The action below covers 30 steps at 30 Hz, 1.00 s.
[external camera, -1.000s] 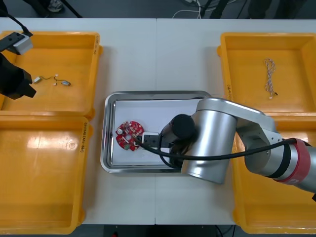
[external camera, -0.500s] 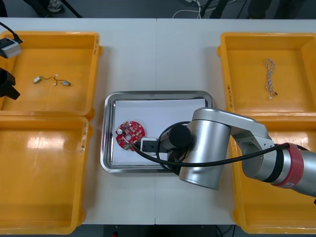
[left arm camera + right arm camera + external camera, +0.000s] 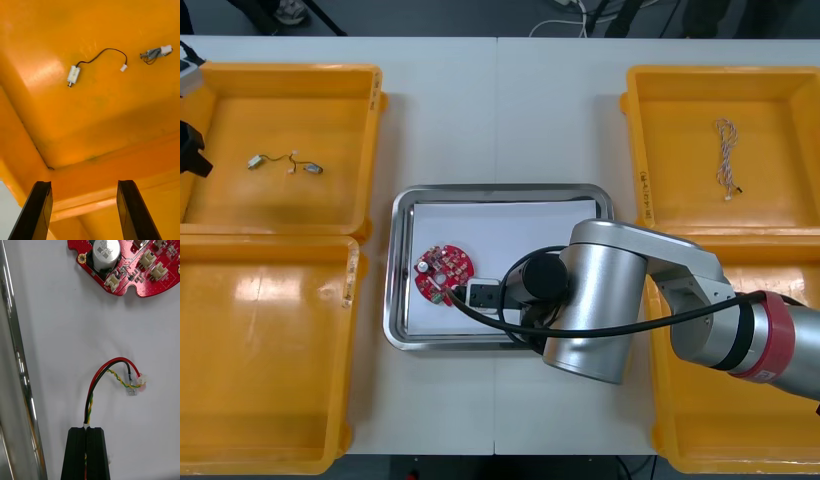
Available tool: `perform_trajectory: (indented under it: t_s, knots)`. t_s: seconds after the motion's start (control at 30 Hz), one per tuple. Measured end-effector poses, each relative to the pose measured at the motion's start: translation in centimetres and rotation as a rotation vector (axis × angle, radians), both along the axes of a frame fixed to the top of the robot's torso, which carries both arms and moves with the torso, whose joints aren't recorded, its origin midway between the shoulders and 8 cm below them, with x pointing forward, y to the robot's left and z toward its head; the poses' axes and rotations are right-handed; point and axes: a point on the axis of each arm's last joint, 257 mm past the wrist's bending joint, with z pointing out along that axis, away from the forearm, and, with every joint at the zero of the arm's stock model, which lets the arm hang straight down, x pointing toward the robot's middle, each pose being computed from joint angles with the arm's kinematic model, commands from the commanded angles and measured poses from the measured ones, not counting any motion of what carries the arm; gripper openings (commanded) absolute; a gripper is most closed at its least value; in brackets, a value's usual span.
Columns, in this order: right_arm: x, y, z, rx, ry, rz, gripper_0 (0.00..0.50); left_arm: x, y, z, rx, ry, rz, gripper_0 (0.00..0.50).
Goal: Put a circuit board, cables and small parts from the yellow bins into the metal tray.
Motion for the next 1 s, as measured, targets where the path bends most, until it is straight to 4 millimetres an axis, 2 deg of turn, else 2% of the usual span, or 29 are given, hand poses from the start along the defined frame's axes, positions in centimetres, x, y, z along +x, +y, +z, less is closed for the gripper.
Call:
perform_trajectory:
  t_s: [0.03,0.07,0.1,0.13,0.5,0.73,0.83,1.0]
  knots:
    - [0.0,0.0,-0.1,0.000,0.002,-0.001,0.281,0.3,0.2,0.1,0.002,-0.010,0.006,0.500]
    - [-0.1,-0.1,-0.1,0.000,0.003,-0.001,0.415,0.6,0.3,0.2,0.005,-0.020,0.010,0.500]
    - [-0.1,-0.1,-0.2,-0.001,0.004,-0.002,0.483,0.9,0.4,0.4,0.007,-0.031,0.013,0.500]
    - [-0.1,-0.1,-0.2,-0.002,0.005,-0.002,0.500,1.2,0.4,0.5,0.007,-0.042,0.015,0.500]
    - [-0.2,-0.5,-0.3,-0.015,0.009,-0.010,0.500,5.3,-0.9,-0.3,-0.067,-0.132,0.039,0.500]
    - [-0.5,-2.8,-0.5,-0.092,0.028,-0.054,0.500,7.8,-1.2,-1.3,-0.079,-0.195,0.052,0.500]
    - [-0.7,-3.9,0.1,-0.121,0.043,-0.086,0.500,8.6,-1.4,-2.0,-0.045,-0.200,0.013,0.500]
    - [-1.1,-4.7,2.1,-0.089,0.114,-0.145,0.500,9.3,-2.0,-3.2,0.019,-0.197,-0.083,0.500]
